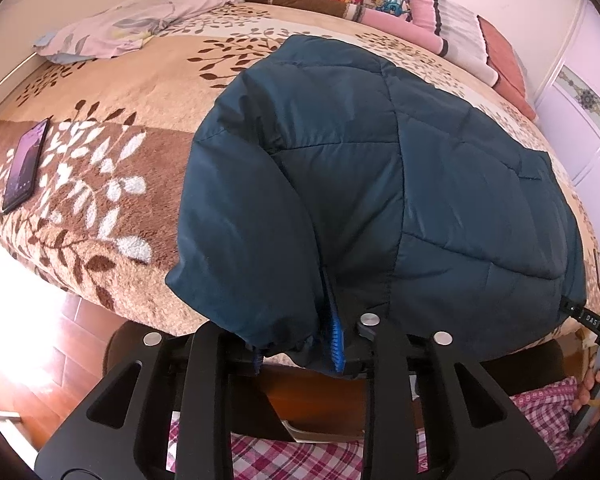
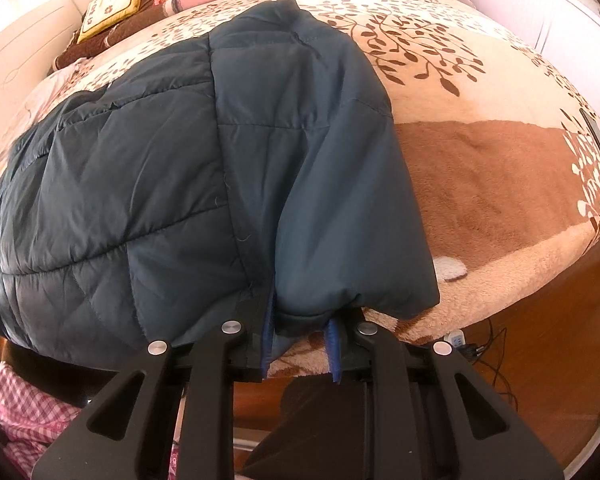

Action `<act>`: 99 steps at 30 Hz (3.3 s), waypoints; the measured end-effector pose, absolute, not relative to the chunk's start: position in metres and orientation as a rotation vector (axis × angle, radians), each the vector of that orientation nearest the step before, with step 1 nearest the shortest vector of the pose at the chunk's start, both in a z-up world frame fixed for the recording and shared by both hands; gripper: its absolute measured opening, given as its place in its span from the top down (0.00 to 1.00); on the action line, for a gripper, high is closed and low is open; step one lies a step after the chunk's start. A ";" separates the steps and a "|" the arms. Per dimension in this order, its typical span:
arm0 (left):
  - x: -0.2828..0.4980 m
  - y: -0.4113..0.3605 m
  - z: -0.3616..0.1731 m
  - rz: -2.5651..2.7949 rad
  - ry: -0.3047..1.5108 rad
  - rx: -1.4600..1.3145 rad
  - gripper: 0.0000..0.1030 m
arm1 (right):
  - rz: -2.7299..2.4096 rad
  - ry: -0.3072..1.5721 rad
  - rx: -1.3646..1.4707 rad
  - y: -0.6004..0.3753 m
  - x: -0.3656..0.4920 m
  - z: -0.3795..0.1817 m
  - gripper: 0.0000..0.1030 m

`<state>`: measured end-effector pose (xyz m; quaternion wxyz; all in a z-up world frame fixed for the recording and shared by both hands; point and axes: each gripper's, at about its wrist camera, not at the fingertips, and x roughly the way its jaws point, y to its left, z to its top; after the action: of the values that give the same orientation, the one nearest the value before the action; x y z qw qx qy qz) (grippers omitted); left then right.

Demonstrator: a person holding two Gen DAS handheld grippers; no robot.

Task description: Fold large clothes

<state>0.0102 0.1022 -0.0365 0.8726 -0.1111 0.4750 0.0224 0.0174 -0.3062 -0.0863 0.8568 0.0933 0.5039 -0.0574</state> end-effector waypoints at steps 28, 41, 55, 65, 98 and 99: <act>0.008 0.103 -0.034 0.119 1.006 -0.217 0.45 | -0.133 0.998 0.230 -0.321 -0.017 -0.047 0.50; 0.010 0.101 -0.034 0.108 1.006 -0.212 0.42 | 0.143 0.902 0.153 -0.251 0.061 0.000 0.96; 0.011 0.107 -0.038 0.080 1.005 -0.231 0.37 | 0.201 1.094 0.092 -0.175 0.236 -0.058 1.00; 0.018 0.109 -0.044 0.076 1.015 -0.250 0.34 | 0.187 1.107 0.126 -0.184 0.255 -0.077 1.00; 0.018 0.107 -0.044 0.073 1.026 -0.230 0.34 | 0.187 1.177 0.067 -0.134 0.272 -0.085 1.00; 0.017 0.107 -0.044 0.075 1.029 -0.228 0.34 | 0.185 1.181 0.056 -0.133 0.272 -0.084 1.00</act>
<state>0.0174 0.1071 -0.0442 0.8636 -0.1088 0.4911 0.0356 0.2724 -0.1334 -0.0837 0.8263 0.0263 0.5558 0.0871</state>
